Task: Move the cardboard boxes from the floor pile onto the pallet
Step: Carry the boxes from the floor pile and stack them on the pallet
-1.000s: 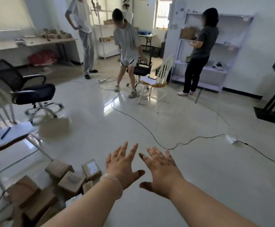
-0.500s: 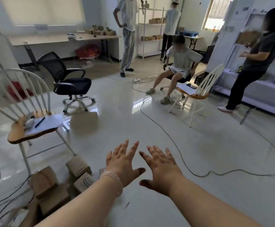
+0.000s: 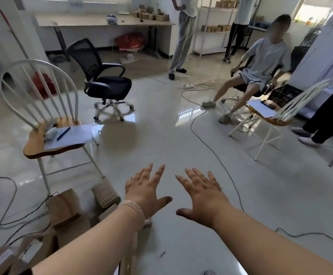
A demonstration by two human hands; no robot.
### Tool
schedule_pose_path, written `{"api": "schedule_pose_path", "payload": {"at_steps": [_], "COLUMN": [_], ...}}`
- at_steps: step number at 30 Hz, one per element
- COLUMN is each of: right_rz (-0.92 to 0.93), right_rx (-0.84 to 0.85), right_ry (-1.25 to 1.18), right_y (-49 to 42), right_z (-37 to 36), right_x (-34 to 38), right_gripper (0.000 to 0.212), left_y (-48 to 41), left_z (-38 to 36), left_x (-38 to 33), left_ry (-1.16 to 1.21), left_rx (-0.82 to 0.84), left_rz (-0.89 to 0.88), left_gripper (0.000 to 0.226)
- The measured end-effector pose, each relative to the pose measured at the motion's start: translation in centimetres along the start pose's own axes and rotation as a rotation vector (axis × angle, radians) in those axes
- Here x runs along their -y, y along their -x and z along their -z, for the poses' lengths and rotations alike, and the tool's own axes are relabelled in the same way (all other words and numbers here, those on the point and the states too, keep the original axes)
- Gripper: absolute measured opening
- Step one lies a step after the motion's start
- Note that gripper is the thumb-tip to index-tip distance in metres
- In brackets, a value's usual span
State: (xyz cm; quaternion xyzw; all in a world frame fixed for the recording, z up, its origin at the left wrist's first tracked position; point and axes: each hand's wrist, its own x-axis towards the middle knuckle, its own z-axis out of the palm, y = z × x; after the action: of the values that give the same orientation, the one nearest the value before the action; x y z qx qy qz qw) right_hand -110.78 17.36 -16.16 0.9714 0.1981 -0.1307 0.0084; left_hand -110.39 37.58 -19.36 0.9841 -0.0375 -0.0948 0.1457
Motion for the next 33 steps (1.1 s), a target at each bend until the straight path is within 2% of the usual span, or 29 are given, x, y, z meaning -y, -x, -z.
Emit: {"api": "schedule_pose_path", "payload": {"at_steps": [6,17,26,33], "right_rz": [0.158,0.572,0.936,1.096], "right_rx": [0.061,0.134,0.209,0.265], "right_ry": [0.016,0.135,0.21,0.296], "right_y": [-7.9,-21.3,-23.1,-21.9], "right_z": [-0.3,2.3,-0.1,-2.1], "right_x": [-2.0,-7.2,0.3,6.2], "right_gripper": [0.096,0.096,0.096,0.096], "left_y": [-3.5,-10.7,-2.3,2.9], "left_z": [-1.4,-2.3,-5.4,-8.5], "left_x": [1.7,-1.3,1.7,4.1], "left_ry": [0.016,0.155,0.179,0.251], "left_rx": [0.016,-0.068,-0.095,-0.117], "left_rz": [0.191,0.594,0.962,1.097], "left_gripper": [0.092,0.091,0.094,0.091]}}
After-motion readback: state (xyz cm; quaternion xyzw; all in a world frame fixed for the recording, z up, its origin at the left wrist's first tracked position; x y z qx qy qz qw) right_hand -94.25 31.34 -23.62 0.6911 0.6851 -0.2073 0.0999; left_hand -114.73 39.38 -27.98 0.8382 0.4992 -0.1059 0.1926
